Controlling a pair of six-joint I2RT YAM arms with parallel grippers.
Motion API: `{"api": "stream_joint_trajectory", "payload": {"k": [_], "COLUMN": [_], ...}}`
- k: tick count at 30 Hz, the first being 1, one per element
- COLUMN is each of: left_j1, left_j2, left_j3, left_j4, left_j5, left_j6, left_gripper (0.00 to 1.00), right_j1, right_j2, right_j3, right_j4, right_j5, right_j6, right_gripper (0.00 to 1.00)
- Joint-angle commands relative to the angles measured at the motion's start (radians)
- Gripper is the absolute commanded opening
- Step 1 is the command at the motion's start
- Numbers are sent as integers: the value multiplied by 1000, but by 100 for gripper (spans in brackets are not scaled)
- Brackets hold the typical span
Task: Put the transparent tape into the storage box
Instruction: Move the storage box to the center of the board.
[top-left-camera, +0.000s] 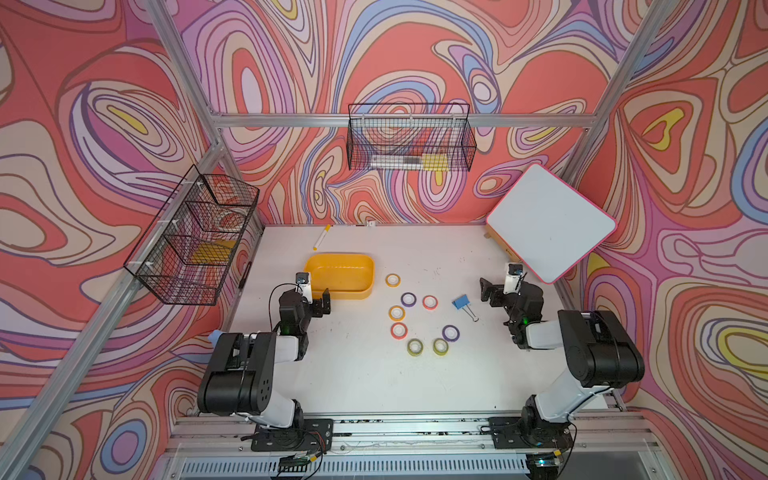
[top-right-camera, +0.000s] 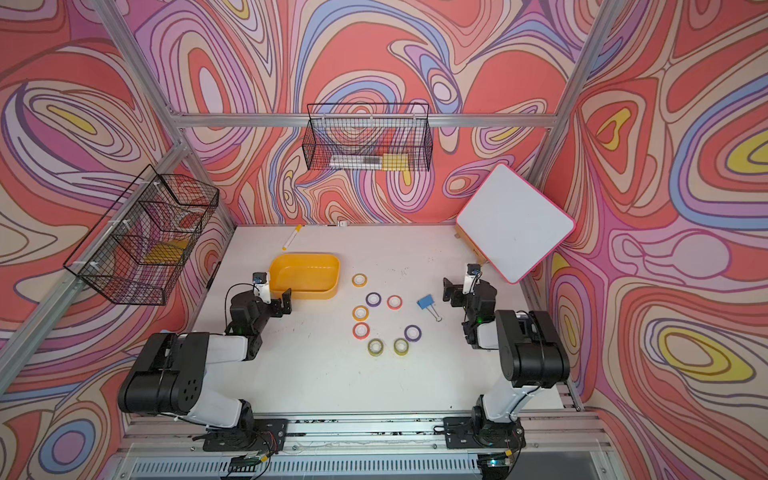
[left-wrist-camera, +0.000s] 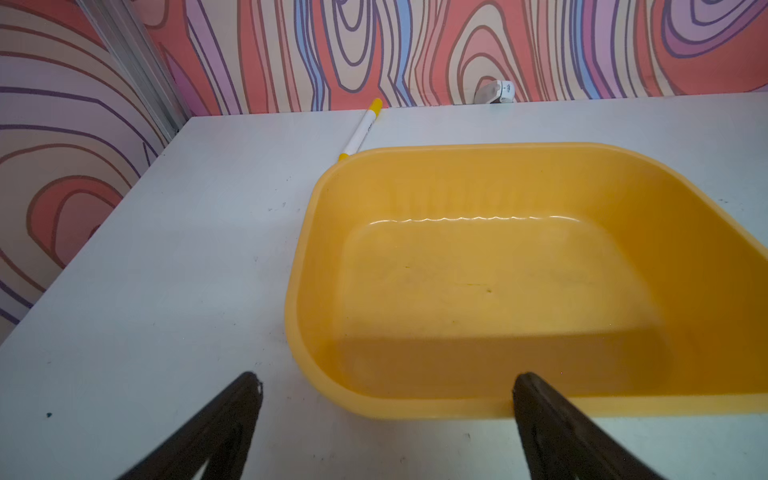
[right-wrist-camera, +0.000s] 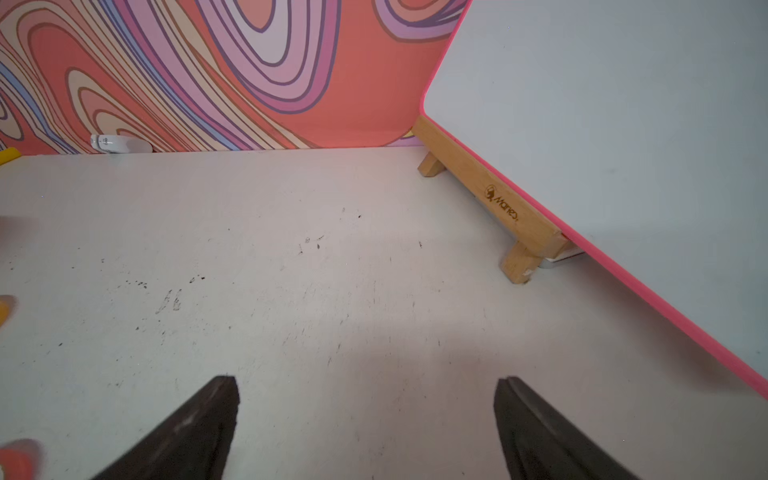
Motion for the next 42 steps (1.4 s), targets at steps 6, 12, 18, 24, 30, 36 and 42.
{"api": "stream_joint_trajectory", "payload": {"k": [6, 12, 18, 24, 30, 36, 42], "left_j1": [-4, -4, -6, -25, -48, -49, -49], "left_j2": [14, 13, -88, -296, -457, -484, -441], "left_j3": [16, 16, 29, 125, 259, 408, 538], "left_j4": [-7, -9, -116, -506, -858, -1207, -1447], "left_j5": [-7, -7, -106, -168, -191, -138, -46], "left_j6": [-11, -9, -40, -115, -245, -378, -421], "left_gripper": [99, 99, 97, 97, 97, 96, 94], "right_j1": [6, 6, 8, 9, 36, 205, 391], "right_j2": [15, 14, -57, -267, -319, -236, -63], "right_j3": [16, 18, -3, 133, 352, 596, 847], "right_j4": [21, 21, 4, -399, -765, -1124, -1382], "right_j5": [-10, -9, 27, 107, 9, -7, 17], "right_j6": [12, 12, 21, 112, 188, 135, 120], "right_gripper": [98, 98, 91, 87, 80, 77, 75]}}
